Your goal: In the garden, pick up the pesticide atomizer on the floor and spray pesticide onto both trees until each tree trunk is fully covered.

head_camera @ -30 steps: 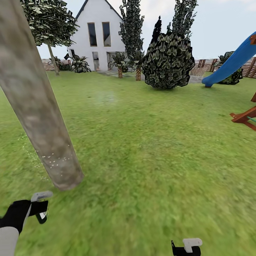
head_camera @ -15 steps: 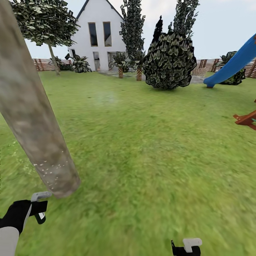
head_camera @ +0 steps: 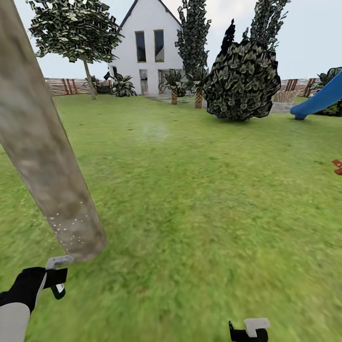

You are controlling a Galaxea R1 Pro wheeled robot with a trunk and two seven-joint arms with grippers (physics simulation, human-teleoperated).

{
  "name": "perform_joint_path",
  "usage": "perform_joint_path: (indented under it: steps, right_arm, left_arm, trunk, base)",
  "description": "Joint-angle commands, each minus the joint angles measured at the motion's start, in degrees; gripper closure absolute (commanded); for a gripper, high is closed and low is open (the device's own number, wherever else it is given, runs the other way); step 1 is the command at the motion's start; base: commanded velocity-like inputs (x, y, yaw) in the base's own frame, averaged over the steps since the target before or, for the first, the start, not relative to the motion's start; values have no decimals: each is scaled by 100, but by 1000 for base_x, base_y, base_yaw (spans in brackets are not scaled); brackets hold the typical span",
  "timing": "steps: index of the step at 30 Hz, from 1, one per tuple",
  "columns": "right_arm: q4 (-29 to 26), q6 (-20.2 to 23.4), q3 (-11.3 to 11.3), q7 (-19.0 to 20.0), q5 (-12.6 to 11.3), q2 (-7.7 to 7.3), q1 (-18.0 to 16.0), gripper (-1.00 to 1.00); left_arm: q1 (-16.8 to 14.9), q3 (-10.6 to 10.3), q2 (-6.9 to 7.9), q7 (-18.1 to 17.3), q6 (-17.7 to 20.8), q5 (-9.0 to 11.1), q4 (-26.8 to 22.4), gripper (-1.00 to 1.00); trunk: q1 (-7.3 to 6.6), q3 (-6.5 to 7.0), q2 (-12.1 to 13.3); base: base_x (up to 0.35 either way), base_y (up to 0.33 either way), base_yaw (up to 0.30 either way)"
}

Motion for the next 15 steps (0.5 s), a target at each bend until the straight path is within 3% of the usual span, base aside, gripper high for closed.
perform_joint_path:
  steps: [1, 10, 15]
  right_arm:
    - [0, 1, 0, 0, 1, 0, 0, -100]
    - [0, -1, 0, 0, 1, 0, 0, -100]
    - [0, 2, 0, 0, 1, 0, 0, -100]
  left_arm:
    - [0, 0, 0, -2, 0, 0, 0, 100]
    - [0, -8, -8, -2, -6, 1, 0, 100]
    - [0, -2, 0, -2, 0, 0, 0, 100]
  trunk:
    - [0, 0, 0]
    - [0, 0, 0]
    - [0, 0, 0]
  base:
    - [238, -197, 1]
    - [180, -224, 5]
    - [35, -271, 220]
